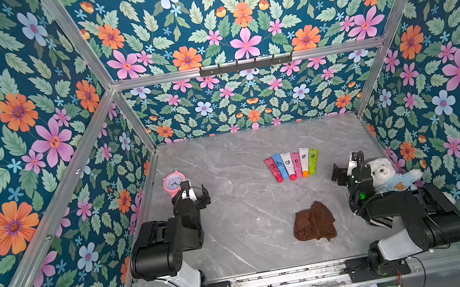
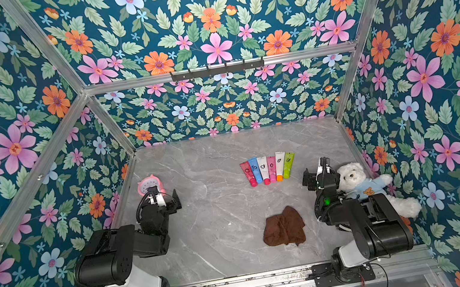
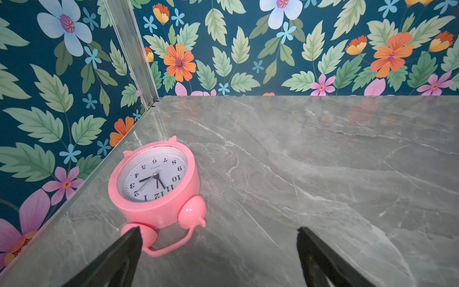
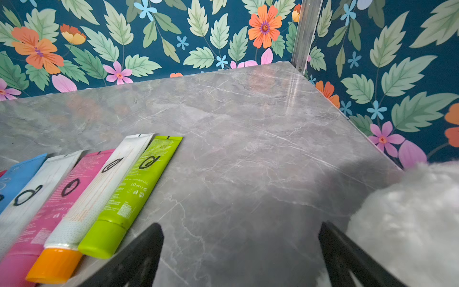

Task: Wipe the surface of the toothpaste tube
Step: Pick up the toothpaste from the center of the board.

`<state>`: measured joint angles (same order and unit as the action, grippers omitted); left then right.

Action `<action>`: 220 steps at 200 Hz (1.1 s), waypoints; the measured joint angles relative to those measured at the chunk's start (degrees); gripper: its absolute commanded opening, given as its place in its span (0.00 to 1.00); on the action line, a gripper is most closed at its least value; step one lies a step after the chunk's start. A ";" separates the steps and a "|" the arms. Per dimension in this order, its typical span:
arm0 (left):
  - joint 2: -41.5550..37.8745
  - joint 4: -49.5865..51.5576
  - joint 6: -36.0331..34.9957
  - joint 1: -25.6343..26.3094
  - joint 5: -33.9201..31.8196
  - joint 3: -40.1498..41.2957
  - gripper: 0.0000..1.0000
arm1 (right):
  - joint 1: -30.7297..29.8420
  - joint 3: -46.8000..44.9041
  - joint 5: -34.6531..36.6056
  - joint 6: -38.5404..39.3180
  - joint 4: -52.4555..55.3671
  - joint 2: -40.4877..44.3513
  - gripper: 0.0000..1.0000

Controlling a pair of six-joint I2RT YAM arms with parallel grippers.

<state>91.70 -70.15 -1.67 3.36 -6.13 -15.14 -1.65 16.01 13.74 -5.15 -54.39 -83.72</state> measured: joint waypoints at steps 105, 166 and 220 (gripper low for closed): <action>0.09 1.27 1.44 -1.44 0.00 -1.29 0.99 | 0.57 0.39 -0.04 -0.07 0.59 0.04 0.99; -7.21 7.93 0.87 3.56 -6.08 -2.21 0.99 | -0.28 0.04 0.07 0.37 3.43 5.77 0.99; -21.46 37.31 7.91 14.27 -8.33 -17.68 0.90 | -0.61 11.37 1.44 -9.22 32.85 23.98 0.94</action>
<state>70.24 -32.84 6.24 17.63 -14.46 -32.82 -2.26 27.38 15.18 -14.37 -21.54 -59.75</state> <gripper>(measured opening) 0.988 0.993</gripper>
